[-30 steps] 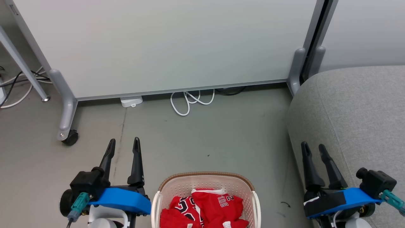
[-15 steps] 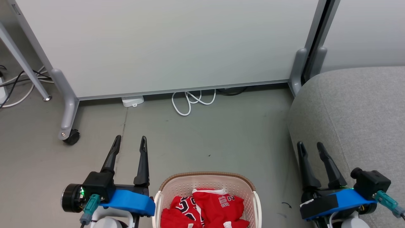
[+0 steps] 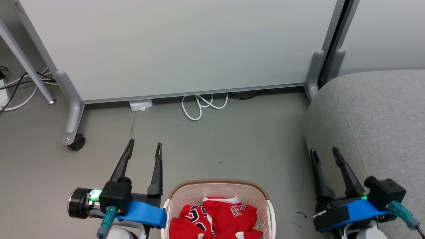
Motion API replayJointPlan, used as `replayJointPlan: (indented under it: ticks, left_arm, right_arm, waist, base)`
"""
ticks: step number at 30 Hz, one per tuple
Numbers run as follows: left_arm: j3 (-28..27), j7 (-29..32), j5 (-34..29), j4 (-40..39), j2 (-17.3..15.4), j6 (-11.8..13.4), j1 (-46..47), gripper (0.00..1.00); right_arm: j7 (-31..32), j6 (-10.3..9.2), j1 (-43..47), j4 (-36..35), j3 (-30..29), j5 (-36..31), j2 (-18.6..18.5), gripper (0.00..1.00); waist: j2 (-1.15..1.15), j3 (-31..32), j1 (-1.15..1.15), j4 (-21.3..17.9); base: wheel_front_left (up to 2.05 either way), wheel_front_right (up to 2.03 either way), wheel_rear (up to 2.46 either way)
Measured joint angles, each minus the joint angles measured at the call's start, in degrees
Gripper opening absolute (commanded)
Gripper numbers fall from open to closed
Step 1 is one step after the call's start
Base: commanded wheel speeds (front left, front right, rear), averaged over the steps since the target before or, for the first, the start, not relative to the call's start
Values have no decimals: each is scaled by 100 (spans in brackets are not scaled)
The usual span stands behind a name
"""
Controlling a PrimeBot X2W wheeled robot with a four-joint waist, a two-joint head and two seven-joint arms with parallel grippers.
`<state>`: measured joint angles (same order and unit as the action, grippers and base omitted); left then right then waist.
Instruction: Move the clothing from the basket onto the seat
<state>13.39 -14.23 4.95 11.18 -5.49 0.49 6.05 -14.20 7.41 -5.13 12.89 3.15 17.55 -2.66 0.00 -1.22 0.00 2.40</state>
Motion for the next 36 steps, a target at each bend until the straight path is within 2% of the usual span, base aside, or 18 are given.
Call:
replayJointPlan:
  ticks: [9, 36]
  left_arm:
    - [30, -77, -344, -1, 4, 3, 7, 100]
    - [-96, -77, -334, 65, 93, -103, 3, 100]
  right_arm:
    - [-81, 0, -2, 26, -112, -347, -4, 100]
    - [-85, 1, -3, 252, -367, -346, -5, 100]
  waist:
    - [0, 6, -1, 30]
    - [0, 32, 0, 30]
  base:
    - [0, 0, 0]
    - [0, 0, 0]
